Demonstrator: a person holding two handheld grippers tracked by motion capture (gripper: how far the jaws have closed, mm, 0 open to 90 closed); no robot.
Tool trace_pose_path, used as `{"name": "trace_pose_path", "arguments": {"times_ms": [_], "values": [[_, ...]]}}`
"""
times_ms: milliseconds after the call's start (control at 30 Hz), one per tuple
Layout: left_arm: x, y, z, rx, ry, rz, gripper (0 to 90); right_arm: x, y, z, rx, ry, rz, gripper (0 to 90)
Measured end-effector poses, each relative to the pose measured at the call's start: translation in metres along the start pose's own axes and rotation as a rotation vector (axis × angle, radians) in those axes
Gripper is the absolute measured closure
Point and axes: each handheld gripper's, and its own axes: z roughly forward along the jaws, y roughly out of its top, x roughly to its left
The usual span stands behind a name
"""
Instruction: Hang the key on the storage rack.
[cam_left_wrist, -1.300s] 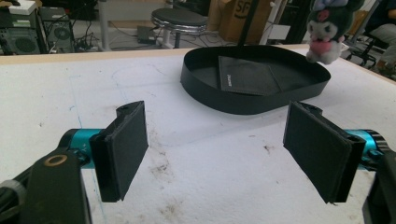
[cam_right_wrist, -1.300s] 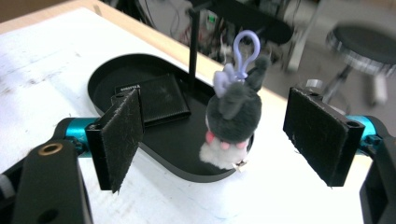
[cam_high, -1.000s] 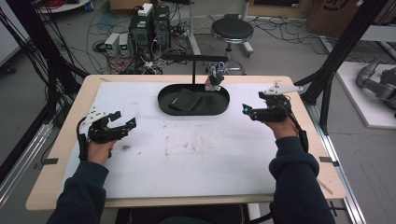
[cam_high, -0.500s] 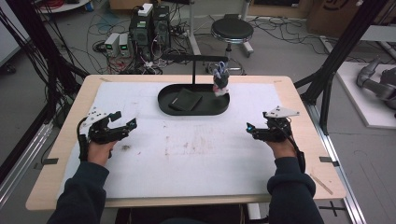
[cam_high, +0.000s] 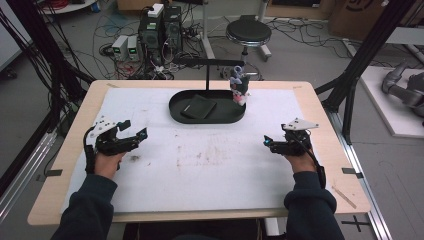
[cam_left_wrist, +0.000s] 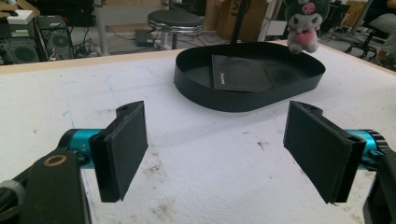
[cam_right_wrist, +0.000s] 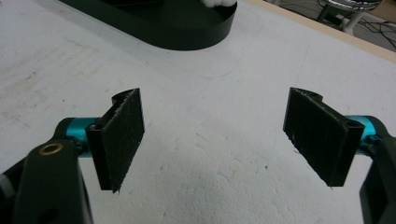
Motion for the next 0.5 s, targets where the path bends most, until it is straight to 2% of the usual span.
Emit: {"name": "trace_pose_path", "arguments": {"times_ms": [500], "values": [[0.001,-0.0004,0.0007,0.001,0.001,-0.005,21.6,0.0016,-0.0046,-0.0001,0.005,-0.003,-0.006,20.9]]}}
